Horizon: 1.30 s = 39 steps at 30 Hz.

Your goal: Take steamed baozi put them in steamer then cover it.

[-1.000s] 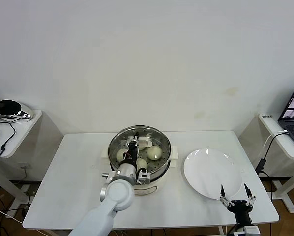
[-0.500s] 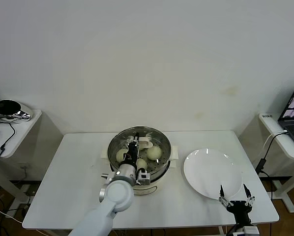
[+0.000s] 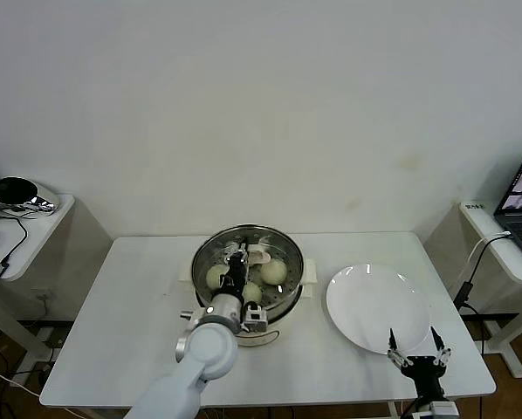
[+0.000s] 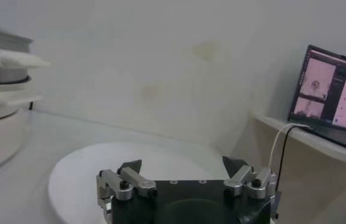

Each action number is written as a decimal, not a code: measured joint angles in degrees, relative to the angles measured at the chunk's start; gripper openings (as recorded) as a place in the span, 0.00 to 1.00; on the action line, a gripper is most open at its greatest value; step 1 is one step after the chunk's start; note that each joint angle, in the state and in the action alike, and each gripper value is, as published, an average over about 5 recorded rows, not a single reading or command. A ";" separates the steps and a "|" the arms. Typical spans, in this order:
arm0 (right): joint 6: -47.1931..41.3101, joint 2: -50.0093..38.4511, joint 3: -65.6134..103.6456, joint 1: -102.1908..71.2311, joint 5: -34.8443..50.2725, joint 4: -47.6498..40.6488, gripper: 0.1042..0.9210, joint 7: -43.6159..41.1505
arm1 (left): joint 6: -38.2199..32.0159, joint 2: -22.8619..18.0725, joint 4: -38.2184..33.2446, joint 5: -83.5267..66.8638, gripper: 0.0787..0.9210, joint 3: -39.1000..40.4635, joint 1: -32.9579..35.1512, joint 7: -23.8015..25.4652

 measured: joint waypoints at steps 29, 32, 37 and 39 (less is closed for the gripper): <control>3.34 -1.71 -3.81 -2.20 2.07 0.67 0.88 0.22 | -15.53 5.50 -22.70 -45.70 0.88 -27.15 34.96 -19.26; 3.39 -2.67 -5.20 -3.01 3.46 1.24 0.88 -0.28 | -18.90 4.52 -22.77 -56.70 0.88 -30.49 40.62 -21.85; 2.94 -4.56 -7.30 -4.59 5.87 2.31 0.88 -0.95 | -24.06 2.41 -21.11 -70.49 0.88 -33.30 47.59 -24.49; 2.90 -5.22 -8.13 -5.27 6.50 2.67 0.88 -0.93 | -25.88 1.56 -20.00 -74.36 0.88 -34.02 49.40 -24.96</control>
